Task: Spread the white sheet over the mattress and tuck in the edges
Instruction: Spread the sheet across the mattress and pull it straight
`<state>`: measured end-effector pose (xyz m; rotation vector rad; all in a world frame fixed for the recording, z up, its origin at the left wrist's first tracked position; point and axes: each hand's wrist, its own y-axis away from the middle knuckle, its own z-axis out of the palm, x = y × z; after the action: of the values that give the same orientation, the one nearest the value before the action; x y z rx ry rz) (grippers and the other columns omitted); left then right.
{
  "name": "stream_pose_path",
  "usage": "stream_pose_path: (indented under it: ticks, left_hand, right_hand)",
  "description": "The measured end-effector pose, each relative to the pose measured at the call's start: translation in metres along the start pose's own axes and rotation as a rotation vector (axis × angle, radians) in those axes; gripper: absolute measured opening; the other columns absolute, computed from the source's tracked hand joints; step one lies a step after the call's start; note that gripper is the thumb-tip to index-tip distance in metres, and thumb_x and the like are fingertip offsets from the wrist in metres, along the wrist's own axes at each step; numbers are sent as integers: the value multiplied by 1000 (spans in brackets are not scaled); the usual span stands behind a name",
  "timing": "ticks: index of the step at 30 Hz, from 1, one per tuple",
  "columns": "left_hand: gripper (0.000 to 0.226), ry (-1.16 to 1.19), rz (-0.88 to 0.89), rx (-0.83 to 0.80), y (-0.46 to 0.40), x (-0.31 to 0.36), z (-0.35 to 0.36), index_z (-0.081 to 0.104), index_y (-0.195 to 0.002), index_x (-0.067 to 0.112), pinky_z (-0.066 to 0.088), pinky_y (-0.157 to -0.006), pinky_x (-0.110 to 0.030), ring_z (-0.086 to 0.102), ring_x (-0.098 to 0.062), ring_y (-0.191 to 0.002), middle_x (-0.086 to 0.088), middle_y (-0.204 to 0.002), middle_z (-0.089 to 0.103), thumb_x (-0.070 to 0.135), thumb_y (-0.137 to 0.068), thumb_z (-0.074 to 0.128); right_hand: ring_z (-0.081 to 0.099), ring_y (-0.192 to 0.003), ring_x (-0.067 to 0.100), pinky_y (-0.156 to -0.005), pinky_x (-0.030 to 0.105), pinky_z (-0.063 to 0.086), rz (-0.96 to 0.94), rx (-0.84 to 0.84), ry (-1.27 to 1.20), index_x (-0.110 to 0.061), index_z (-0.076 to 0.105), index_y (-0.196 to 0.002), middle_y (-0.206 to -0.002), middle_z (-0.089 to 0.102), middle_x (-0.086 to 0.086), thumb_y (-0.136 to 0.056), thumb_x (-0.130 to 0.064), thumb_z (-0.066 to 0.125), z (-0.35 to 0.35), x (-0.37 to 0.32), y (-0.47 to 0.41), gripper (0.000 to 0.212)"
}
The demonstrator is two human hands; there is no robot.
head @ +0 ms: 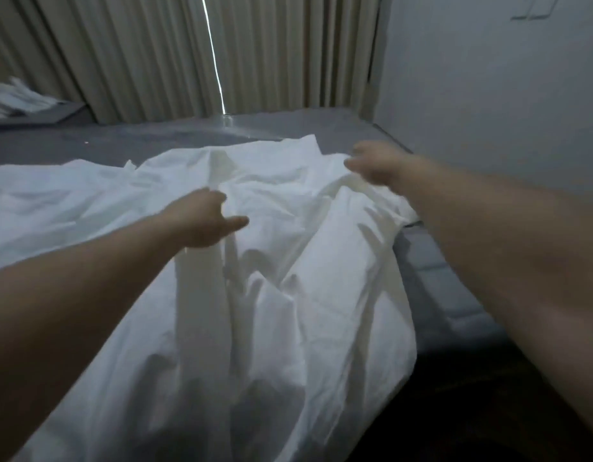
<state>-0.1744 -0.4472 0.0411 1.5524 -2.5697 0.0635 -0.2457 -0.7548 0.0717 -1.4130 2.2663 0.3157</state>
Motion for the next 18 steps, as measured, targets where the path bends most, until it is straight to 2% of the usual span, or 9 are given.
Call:
stream_pose_path:
  ticks: [2,4,5,7,9,10,14,16,18]
  left_hand:
    - [54,-27,78,-121,37,10,47,66,-114,26,45,-98,-39,56,-30,-120,-7,-127,63,72,-89,53]
    - [58,-45,112,-149,67,20,79,62,-98,32,46,-98,-45,55,-24,-113,4,-108,58,83,-78,42]
    - [62,-47,115,-160,82,28,91,61,-99,33,46,-98,-48,54,-23,-113,6,-107,57,84,-75,35]
    - [75,-63,180,-103,116,49,111,62,-119,31,46,-102,-47,55,-25,-121,2,-122,61,83,-76,30]
    - [82,-17,223,-92,143,70,128,53,-143,22,40,-112,-43,49,-30,-134,-4,-146,55,79,-84,40]
    - [79,-13,226,-106,156,80,134,49,-147,21,36,-116,-42,44,-31,-139,-5,-153,48,75,-89,46]
    - [74,-3,195,-197,185,115,159,50,-144,24,41,-112,-48,43,-32,-136,-3,-152,45,75,-90,47]
    - [76,9,165,-223,191,125,167,51,-143,24,46,-107,-48,48,-31,-131,-3,-147,50,77,-89,46]
    - [75,22,150,-224,196,133,172,54,-140,23,49,-102,-46,52,-29,-126,-3,-140,53,78,-89,47]
  right_hand:
    - [49,-136,28,-107,32,37,5,-86,-42,-12,48,-151,-158,45,10,-103,-38,56,56,39,32,56]
    - [44,-142,30,-114,36,34,55,-58,-113,-13,46,-152,-159,44,9,-103,-40,54,82,69,52,56]
    - [42,-143,31,-116,39,32,85,-4,-121,-13,47,-151,-158,45,10,-103,-39,53,92,81,65,56]
    - [42,-141,35,-116,41,30,171,122,-174,-12,51,-147,-152,49,15,-101,-36,54,111,105,102,52]
    - [45,-135,39,-113,42,33,298,205,-281,-14,55,-142,-146,51,20,-97,-34,56,121,121,136,49]
    - [46,-134,40,-112,43,34,353,223,-329,-15,55,-141,-146,50,20,-96,-33,56,125,129,154,49]
    - [46,-136,38,-113,42,37,420,118,-452,-8,46,-148,-149,47,22,-93,-28,61,138,150,204,61]
    - [56,-126,35,-110,45,46,435,94,-644,-14,47,-147,-142,55,17,-85,-33,66,133,152,208,68]
    - [65,-109,29,-99,47,55,499,43,-868,-19,48,-144,-131,63,14,-79,-35,68,131,153,214,70]
